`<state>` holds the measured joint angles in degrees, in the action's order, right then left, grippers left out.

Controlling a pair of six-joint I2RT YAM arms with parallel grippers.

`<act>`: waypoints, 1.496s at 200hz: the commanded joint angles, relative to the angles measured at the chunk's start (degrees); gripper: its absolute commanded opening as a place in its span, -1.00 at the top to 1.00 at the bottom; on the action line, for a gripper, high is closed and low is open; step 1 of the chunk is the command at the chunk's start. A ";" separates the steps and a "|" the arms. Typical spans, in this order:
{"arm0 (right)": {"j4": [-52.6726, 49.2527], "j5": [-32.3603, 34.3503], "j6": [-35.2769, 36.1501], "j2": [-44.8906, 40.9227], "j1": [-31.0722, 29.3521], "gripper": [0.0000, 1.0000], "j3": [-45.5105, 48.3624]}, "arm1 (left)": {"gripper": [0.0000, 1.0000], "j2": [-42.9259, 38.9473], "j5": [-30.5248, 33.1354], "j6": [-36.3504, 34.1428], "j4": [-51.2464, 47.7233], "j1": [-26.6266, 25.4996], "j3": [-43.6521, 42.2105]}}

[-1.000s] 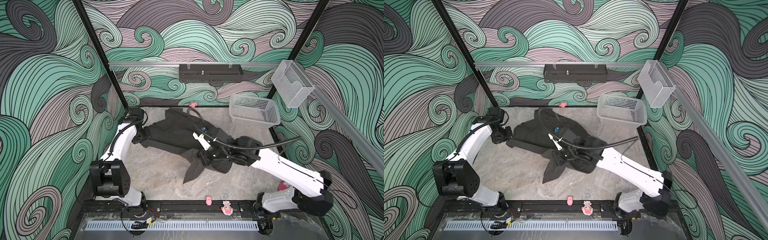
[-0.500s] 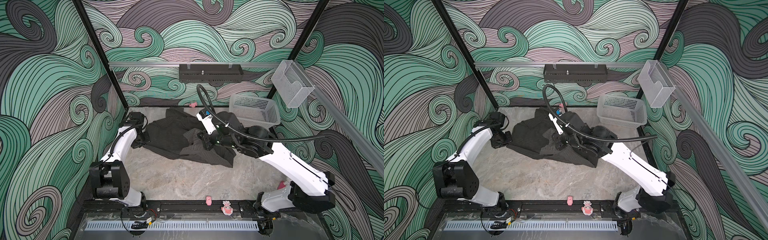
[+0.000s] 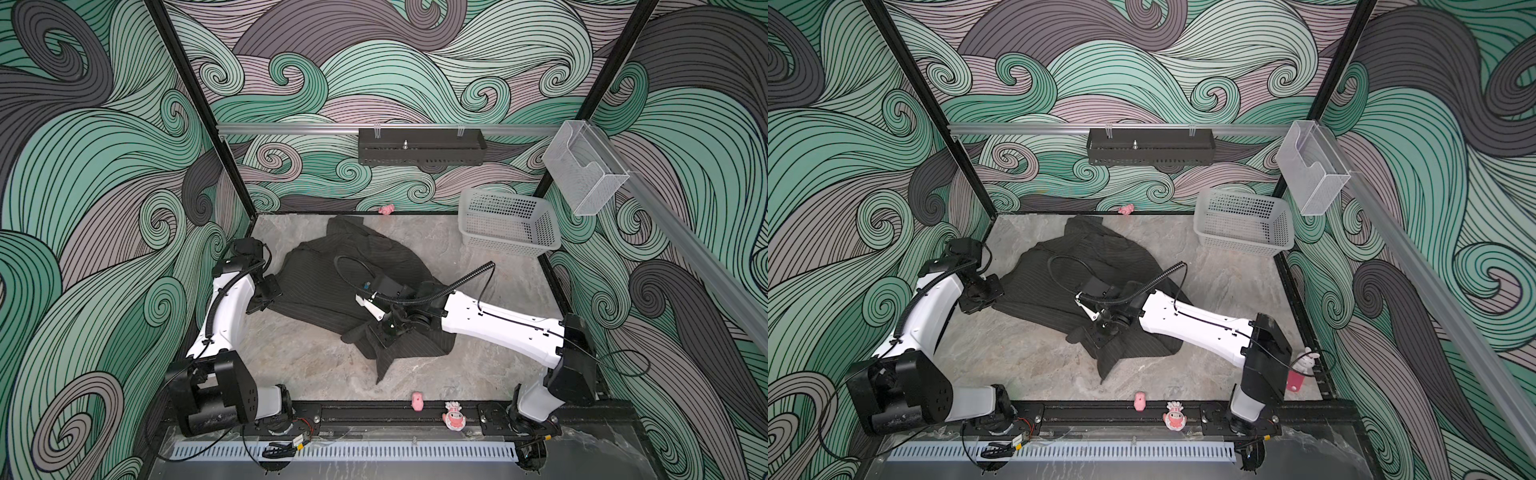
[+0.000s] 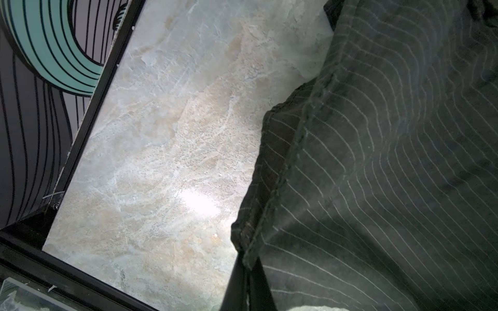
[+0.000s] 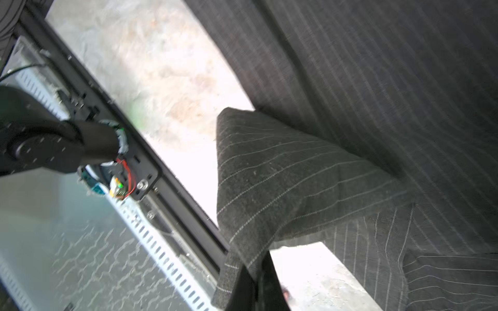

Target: Fold and stack the long sleeve shirts

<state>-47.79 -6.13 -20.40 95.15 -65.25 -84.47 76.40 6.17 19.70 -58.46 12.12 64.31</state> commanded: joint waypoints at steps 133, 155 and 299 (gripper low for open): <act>1.21 16.77 -9.76 -4.35 38.42 -0.06 7.38 | 0.09 23.84 -12.74 5.12 4.09 -7.89 20.98; 1.48 16.22 -9.16 0.33 42.00 -0.06 7.74 | 0.09 30.75 -12.77 5.81 4.69 -9.69 22.84; 0.66 11.83 -3.95 24.28 43.01 -0.29 -4.44 | 0.09 40.54 0.94 -0.58 -3.48 -5.54 20.67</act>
<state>-46.09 5.89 -25.10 117.56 -22.55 -86.37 115.66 4.47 21.15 -57.98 6.02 84.49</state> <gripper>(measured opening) 0.657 0.462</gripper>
